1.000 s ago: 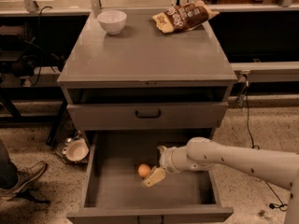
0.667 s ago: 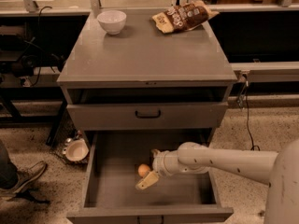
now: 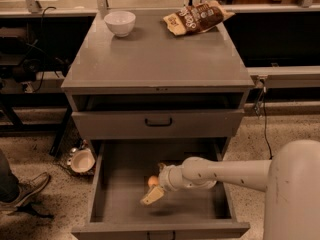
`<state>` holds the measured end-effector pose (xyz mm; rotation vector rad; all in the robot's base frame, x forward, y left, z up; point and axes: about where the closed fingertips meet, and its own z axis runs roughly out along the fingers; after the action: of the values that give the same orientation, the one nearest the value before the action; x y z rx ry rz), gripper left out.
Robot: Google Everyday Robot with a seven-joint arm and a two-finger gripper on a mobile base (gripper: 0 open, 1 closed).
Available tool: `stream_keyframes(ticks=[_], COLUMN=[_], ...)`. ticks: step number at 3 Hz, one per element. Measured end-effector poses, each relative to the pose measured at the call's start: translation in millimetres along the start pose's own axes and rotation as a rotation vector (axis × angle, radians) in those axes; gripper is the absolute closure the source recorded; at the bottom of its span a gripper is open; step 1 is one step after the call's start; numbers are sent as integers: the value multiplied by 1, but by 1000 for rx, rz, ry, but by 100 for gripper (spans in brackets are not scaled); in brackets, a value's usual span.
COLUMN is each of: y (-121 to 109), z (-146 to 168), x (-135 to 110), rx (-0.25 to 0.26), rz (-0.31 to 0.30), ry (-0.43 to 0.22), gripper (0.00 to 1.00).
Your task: Pick orange from middle drawer and place on counter
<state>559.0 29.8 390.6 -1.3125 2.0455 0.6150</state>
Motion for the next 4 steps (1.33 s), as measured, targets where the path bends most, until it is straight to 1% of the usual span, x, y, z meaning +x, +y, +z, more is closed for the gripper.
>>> stream_keyframes(ticks=[1, 2, 3, 4], y=[0, -1, -8, -19], z=[14, 20, 10, -16], x=[7, 12, 17, 25], rx=[4, 11, 37, 70], rz=[8, 17, 18, 14], ry=[13, 18, 18, 23], gripper=[16, 39, 62, 85])
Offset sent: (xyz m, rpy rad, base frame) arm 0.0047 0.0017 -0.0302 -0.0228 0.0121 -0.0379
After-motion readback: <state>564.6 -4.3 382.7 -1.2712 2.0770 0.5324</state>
